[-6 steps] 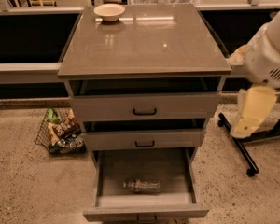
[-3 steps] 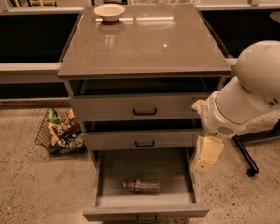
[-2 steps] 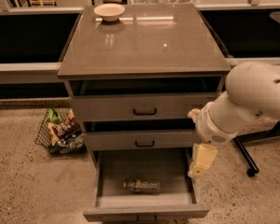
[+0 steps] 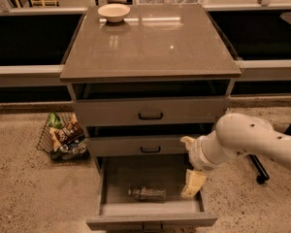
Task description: Pick water bottle from bottom drawer and place on counter
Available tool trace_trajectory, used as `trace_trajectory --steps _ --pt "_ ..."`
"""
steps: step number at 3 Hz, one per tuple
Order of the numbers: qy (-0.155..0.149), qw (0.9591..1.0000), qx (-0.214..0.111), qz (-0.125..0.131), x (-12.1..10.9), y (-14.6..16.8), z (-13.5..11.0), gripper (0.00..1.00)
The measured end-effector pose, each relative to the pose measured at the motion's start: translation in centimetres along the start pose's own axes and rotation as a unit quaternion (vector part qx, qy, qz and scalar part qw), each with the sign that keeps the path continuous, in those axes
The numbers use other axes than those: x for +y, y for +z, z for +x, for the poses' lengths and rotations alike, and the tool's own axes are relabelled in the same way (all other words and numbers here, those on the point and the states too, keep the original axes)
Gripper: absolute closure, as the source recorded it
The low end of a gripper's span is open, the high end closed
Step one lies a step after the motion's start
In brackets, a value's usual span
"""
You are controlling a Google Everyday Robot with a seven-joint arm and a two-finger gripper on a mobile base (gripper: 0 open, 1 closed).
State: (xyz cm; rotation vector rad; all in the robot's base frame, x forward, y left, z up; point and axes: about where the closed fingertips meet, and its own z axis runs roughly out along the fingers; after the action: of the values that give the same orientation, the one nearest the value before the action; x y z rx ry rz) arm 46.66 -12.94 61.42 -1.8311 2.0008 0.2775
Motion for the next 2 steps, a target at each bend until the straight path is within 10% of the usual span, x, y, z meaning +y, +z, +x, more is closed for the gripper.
trace_trajectory --steps 2 --pt "-0.010 0.9956 -0.090 -0.026 -0.7 11.5 1.3 0.00"
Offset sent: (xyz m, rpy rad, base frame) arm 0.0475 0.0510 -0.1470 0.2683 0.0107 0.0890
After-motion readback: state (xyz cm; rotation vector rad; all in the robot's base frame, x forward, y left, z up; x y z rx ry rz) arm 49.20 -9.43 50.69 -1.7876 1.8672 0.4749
